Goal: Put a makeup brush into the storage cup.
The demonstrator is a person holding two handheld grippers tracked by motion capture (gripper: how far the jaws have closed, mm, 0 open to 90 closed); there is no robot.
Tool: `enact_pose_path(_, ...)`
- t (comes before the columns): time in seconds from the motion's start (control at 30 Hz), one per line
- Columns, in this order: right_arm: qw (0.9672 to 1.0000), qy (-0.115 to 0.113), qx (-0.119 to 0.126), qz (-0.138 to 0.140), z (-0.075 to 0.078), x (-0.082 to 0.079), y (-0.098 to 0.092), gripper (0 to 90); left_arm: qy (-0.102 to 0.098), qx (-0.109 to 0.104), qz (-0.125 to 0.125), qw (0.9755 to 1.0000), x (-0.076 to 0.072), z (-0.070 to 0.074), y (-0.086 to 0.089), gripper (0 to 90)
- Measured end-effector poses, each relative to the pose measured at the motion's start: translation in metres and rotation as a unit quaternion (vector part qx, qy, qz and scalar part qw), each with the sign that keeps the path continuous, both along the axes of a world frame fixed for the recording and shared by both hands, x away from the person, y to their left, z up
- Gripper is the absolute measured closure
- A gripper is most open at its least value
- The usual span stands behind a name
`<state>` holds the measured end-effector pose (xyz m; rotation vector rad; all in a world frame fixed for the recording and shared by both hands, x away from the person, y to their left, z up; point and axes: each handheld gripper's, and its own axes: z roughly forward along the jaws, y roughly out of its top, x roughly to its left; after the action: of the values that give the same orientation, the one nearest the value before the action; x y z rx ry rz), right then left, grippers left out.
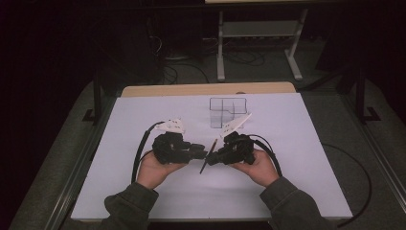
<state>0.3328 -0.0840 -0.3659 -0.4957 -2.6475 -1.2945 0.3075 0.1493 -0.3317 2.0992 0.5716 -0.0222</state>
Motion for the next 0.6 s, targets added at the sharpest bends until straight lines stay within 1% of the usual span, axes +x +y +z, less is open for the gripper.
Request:
enact_pose_path(0.07,0.9999,-0.012,-0.007,0.001,0.0,0.002,-0.002,83.1,0.0,-0.001,0.005,1.0,0.0,-0.002,0.004,69.6)
enact_pose_path(0.13,0.9999,-0.008,-0.012,-0.005,0.001,0.004,-0.004,83.1,0.001,0.002,0.01,0.9999,-0.001,-0.004,0.009,69.0)
enact_pose_path(0.2,0.9997,-0.011,-0.02,-0.007,0.0,0.006,-0.006,83.1,0.004,0.003,0.014,0.9999,-0.002,-0.006,0.013,68.6)
enact_pose_path(0.23,0.9997,-0.008,-0.022,-0.009,0.0,0.006,-0.007,83.1,0.004,0.004,0.017,0.9998,-0.003,-0.008,0.014,68.5)
enact_pose_path(0.37,0.9992,-0.012,-0.035,-0.012,0.001,0.009,-0.011,83.1,0.004,0.007,0.025,0.9997,-0.004,-0.012,0.023,67.4)
enact_pose_path(0.5,0.9986,-0.017,-0.048,-0.015,0.007,0.012,-0.012,83.1,0.007,0.008,0.035,0.9993,-0.007,-0.015,0.03,66.8)
enact_pose_path(0.6,0.9978,-0.028,-0.059,-0.014,0.011,0.016,-0.013,83.1,0.0,0.012,0.041,0.9991,-0.008,-0.018,0.037,66.5)
